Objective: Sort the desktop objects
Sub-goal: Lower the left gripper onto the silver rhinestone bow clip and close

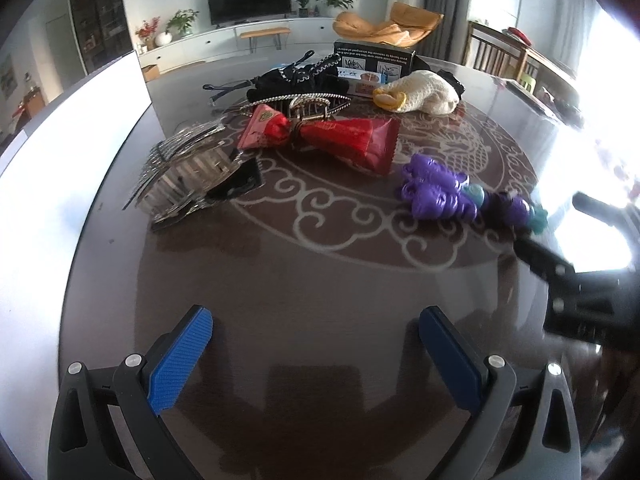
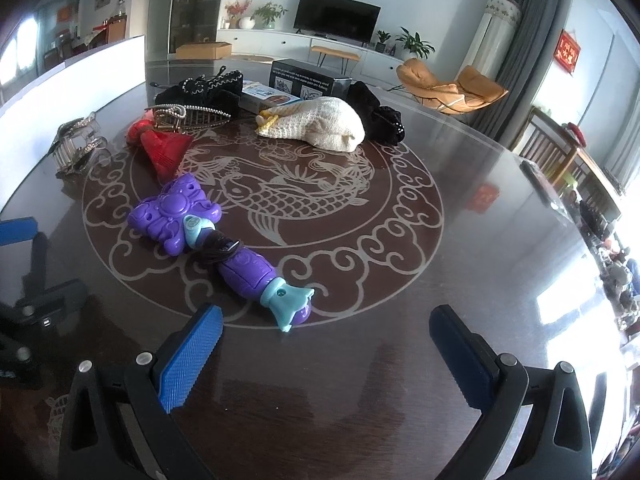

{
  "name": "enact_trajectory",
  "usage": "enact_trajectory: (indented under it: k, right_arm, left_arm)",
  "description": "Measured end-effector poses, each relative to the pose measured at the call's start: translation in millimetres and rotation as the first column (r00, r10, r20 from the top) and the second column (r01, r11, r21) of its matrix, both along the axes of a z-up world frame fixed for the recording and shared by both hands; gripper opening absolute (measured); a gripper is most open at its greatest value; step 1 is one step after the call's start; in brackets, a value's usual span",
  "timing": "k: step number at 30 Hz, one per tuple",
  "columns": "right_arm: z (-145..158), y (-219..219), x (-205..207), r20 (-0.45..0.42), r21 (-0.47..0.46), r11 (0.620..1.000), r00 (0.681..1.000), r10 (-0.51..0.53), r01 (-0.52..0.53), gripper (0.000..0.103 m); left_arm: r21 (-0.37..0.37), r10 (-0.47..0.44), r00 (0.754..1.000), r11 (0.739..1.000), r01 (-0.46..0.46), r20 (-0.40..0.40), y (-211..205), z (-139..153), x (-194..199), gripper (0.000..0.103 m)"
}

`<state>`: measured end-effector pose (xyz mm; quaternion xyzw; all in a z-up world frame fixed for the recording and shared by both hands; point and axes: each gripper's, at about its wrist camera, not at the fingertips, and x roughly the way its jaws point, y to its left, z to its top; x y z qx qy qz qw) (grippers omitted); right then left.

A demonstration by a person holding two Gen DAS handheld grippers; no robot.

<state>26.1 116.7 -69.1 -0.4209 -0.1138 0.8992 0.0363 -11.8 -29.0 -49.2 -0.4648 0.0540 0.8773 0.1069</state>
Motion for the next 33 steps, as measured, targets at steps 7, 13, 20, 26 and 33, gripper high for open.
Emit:
enact_trajectory:
  k: [7,13,20,26,33]
  right_arm:
    - [1,0,1,0.005,-0.03,0.999,1.0,0.022,-0.022,0.103]
    - [1,2,1,0.002,-0.043,0.999,1.0,0.016,-0.016,0.103]
    - [-1,0,-1,0.011,-0.041,0.999,0.999,0.031,-0.03,0.103]
    - [-1,-1,-1,0.011,-0.039,0.999,0.999,0.031,-0.03,0.103]
    - [-1,-1,-1,0.011,-0.037,0.999,0.999,0.031,-0.03,0.103]
  left_arm:
    - [-0.017,0.067,0.996,0.998,-0.066,0.052,-36,1,-20,0.103]
    - [0.014,0.121,0.993,0.992,-0.121,0.006,-46,30,-56,0.103]
    - [-0.034,0.174,0.985,0.984,-0.174,-0.007,-29,39,-115,0.103]
    - [-0.098,0.112,0.994,0.989,-0.111,0.003,-13,16,-114,0.103]
    - [-0.092,-0.144,0.989,0.985,0.145,0.024,19,14,-76,0.103]
